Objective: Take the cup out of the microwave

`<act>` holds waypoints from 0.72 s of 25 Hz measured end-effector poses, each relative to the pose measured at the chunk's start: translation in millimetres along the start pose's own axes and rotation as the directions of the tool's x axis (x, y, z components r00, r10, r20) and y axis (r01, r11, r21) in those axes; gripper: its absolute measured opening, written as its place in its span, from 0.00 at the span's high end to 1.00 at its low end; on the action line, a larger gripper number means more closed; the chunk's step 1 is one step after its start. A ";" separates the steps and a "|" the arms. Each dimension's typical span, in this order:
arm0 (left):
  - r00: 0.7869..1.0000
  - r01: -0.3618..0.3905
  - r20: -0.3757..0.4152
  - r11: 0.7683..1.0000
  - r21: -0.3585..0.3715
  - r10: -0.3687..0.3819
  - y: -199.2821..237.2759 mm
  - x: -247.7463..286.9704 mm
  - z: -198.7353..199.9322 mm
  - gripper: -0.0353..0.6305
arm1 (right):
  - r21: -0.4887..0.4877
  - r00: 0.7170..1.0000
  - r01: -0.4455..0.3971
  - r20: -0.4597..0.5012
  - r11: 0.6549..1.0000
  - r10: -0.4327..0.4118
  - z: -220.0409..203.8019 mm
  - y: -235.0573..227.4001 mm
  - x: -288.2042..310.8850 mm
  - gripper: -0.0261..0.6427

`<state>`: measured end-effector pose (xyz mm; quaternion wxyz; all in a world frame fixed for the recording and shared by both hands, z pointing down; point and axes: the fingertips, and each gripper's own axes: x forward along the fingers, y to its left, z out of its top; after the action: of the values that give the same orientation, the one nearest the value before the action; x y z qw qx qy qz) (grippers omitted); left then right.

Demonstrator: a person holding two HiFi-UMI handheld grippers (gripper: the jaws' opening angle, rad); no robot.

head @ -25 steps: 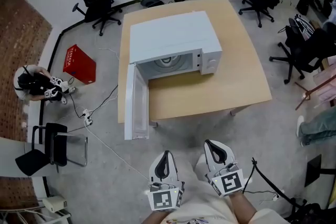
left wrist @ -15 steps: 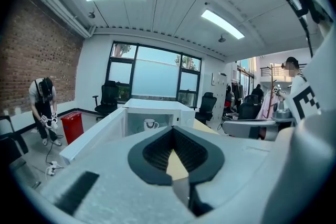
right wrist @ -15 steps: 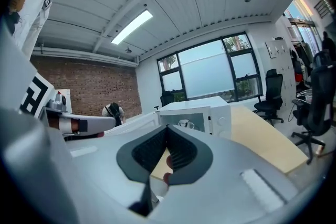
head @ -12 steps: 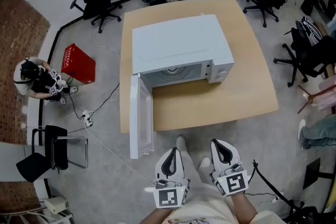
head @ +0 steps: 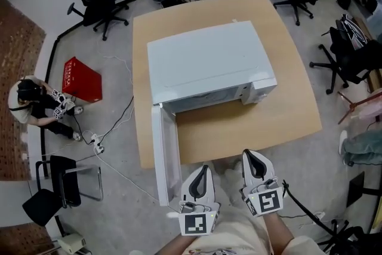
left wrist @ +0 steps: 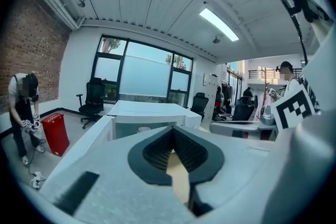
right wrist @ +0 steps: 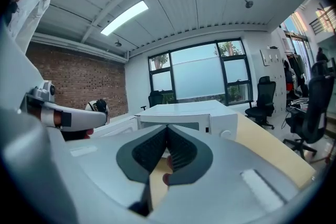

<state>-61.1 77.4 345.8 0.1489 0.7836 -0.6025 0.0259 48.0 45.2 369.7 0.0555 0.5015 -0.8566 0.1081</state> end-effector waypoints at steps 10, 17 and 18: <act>0.998 -0.026 -0.046 0.997 0.068 0.029 22.2 54.9 -17.3 0.73 | 0.014 0.998 -0.055 -0.024 0.998 0.056 -8.7 -17.1 46.7 0.95; 0.998 -0.038 -0.050 0.999 -0.002 0.038 37.5 113.3 -36.0 0.54 | 0.018 0.997 -0.067 -0.033 0.998 0.068 -22.5 -38.5 74.9 0.95; 0.998 -0.041 -0.045 0.999 -0.005 0.041 39.6 122.7 -36.2 0.50 | 0.018 0.997 -0.068 -0.033 0.998 0.069 -22.5 -40.9 77.9 0.95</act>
<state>-60.4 -37.0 415.3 0.1640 0.7700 -0.6150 0.0449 45.0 -34.7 412.6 0.0617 0.4705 -0.8713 0.1255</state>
